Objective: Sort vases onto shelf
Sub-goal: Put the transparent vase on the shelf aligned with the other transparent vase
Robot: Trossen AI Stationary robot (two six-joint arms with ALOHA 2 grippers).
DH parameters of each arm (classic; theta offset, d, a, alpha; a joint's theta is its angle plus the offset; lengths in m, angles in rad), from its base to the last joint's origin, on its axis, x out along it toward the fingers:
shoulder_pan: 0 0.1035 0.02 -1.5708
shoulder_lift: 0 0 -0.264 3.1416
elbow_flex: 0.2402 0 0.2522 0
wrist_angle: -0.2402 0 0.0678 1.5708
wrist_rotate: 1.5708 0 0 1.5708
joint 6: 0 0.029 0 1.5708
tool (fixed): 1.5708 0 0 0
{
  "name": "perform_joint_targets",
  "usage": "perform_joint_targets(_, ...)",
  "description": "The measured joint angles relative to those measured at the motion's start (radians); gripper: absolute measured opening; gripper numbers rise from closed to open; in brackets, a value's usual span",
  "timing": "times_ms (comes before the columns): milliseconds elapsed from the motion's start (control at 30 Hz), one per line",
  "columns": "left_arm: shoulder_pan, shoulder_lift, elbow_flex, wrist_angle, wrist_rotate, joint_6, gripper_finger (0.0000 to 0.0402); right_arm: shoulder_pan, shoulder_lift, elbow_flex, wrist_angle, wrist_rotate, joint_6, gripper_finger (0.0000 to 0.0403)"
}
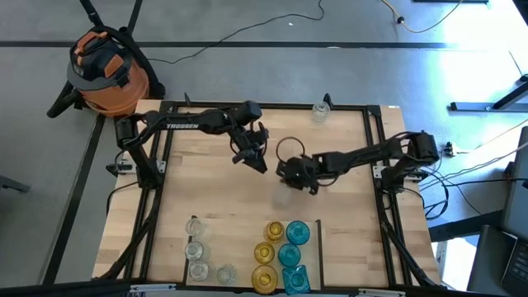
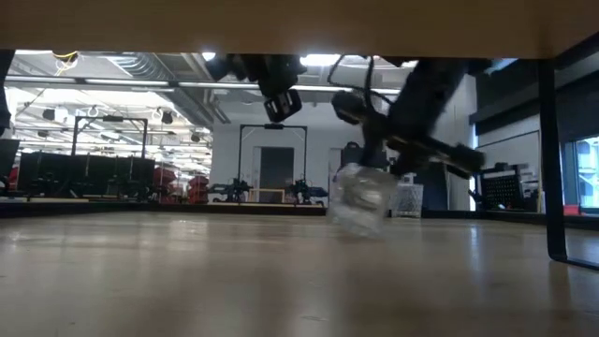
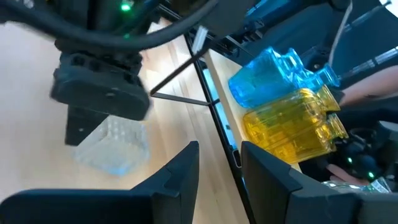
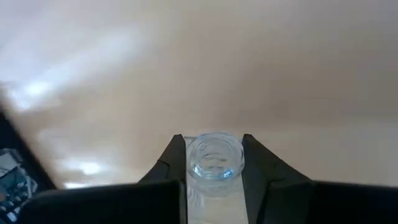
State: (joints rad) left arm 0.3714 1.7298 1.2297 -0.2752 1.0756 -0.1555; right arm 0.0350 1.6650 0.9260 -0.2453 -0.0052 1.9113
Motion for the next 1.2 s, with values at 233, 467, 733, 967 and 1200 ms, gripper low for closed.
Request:
perform_joint_targets(233, 0.11, -0.002, 0.0, -0.001, 0.056, -0.074, 0.0112, -0.073, -0.001, 0.107, -0.021, 0.094, -0.3, 0.0059)
perform_joint_targets(467, 0.286, -0.059, 0.002, -0.036, 0.076, -0.116, 0.0112, -0.091, -0.073, 0.198, -0.142, 0.207, -0.543, 0.0059)
perform_joint_targets(733, 0.339, -0.202, 0.002, -0.026, 0.167, -0.206, 0.0112, -0.088, -0.2, 0.229, -0.144, 0.259, -0.779, 0.0059)
perform_joint_targets(967, 0.268, -0.315, 0.002, -0.011, 0.033, -0.202, 0.0112, -0.078, -0.24, 0.292, -0.083, 0.208, -1.006, 0.0059)
perform_joint_targets(1200, 0.214, -0.395, 0.001, -0.016, -0.071, -0.246, 0.0112, -0.026, -0.234, 0.36, 0.07, 0.14, -1.327, 0.0059)
